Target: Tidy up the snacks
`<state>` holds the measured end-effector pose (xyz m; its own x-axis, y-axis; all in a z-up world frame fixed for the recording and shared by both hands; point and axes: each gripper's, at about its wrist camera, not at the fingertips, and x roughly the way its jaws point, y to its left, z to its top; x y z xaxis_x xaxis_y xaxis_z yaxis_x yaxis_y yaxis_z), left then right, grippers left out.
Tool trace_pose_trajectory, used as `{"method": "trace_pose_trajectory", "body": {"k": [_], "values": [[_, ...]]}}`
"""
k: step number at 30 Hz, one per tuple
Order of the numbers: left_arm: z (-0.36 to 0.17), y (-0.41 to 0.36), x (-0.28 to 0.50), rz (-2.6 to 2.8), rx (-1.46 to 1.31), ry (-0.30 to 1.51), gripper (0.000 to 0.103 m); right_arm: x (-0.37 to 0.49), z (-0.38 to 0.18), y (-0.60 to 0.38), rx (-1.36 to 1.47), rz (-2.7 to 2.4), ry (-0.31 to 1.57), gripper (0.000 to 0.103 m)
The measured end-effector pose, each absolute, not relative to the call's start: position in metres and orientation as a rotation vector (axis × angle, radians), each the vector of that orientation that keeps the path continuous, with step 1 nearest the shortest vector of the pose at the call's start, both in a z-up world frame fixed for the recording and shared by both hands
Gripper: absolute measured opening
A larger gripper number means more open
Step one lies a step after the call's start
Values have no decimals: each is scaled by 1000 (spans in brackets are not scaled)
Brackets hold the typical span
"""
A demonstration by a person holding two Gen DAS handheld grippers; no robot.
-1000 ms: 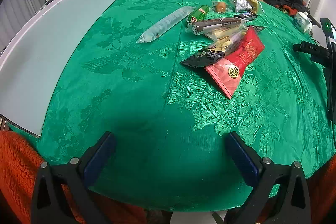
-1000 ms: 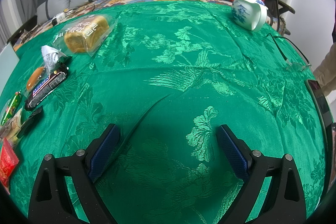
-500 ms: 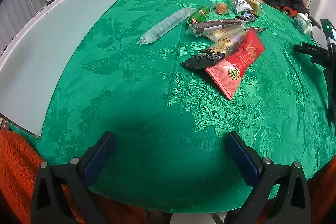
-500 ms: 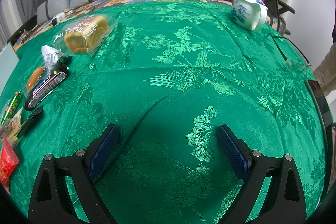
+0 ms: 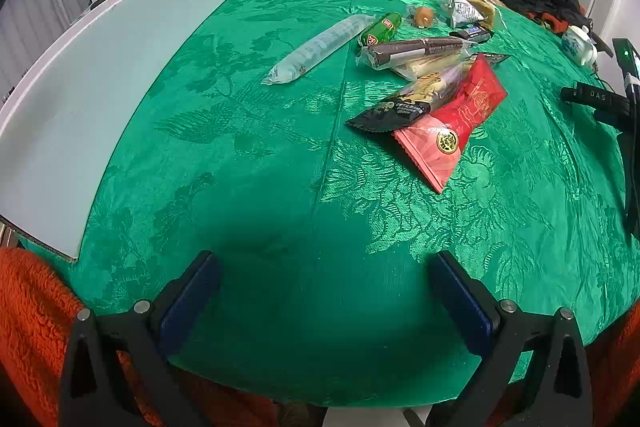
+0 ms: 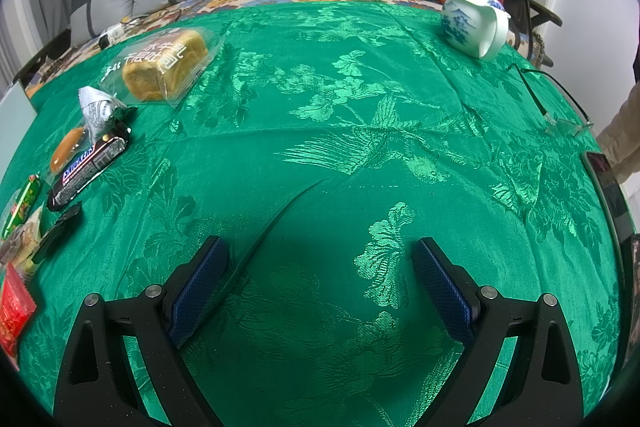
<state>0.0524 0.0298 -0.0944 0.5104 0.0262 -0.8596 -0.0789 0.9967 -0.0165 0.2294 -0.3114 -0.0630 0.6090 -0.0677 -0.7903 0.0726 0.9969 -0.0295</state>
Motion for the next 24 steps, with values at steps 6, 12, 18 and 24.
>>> {"method": "trace_pose_trajectory", "body": {"k": [6, 12, 18, 24], "values": [[-95, 32, 52, 61, -56, 1032, 103, 229, -63, -311, 6, -81, 912, 97], [-95, 32, 53, 66, -58, 1030, 103, 229, -63, -312, 6, -81, 912, 97], [-95, 32, 53, 65, -58, 1031, 103, 229, -63, -312, 5, -81, 912, 97], [-95, 32, 52, 74, -63, 1035, 103, 229, -63, -312, 6, -81, 912, 97]]}}
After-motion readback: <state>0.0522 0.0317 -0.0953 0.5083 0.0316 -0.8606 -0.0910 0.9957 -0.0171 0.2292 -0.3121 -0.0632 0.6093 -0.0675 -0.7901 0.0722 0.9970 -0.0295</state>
